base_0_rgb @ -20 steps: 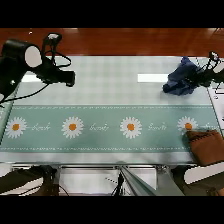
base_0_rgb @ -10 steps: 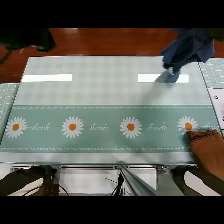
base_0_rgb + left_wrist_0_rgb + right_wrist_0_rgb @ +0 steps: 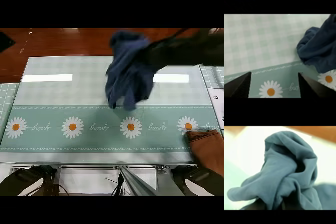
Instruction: Fold the shirts.
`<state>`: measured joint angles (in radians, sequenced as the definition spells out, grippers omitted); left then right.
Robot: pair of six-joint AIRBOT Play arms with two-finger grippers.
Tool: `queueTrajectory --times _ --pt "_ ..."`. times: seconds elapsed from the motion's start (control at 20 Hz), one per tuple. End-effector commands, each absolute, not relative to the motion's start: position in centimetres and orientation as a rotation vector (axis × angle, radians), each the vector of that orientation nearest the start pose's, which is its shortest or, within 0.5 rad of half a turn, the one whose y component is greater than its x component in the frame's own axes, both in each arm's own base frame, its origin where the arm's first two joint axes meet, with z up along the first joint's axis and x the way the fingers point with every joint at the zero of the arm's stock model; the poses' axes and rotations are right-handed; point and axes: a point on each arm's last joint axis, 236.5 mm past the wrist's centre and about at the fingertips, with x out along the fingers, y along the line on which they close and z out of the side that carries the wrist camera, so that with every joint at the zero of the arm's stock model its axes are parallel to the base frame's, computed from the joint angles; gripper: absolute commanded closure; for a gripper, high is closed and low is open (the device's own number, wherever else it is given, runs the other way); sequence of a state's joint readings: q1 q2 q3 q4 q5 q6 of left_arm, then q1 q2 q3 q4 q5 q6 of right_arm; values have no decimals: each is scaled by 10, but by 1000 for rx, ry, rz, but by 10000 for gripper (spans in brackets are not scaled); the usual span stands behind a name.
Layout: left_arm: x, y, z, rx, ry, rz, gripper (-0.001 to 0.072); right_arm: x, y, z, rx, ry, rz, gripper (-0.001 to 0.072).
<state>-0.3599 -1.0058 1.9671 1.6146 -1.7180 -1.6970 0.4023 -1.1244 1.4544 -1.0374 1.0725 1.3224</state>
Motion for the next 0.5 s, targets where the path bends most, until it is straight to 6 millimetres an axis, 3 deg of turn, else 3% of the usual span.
queueTrajectory --times 0.0,0.1,0.15,0.2,0.25,0.35,0.45 --pt "256 -86 330 41 837 -245 -13 305 353 147 -97 917 955 684" --pt "257 -87 323 45 858 -242 -13 276 407 92 -155 1008 1033 680" --pt "258 -87 318 46 874 -239 -13 263 425 67 -187 1046 1061 538" --pt "259 -88 310 52 899 -236 -13 251 437 44 -218 1088 1079 197" --pt "260 -88 300 59 929 -233 -13 243 439 30 -240 1124 1085 103" --pt "259 -91 273 80 1007 -241 -13 249 419 23 -315 1152 1054 105" --pt "254 -97 239 91 1092 -264 -13 278 369 39 -426 1127 948 105"
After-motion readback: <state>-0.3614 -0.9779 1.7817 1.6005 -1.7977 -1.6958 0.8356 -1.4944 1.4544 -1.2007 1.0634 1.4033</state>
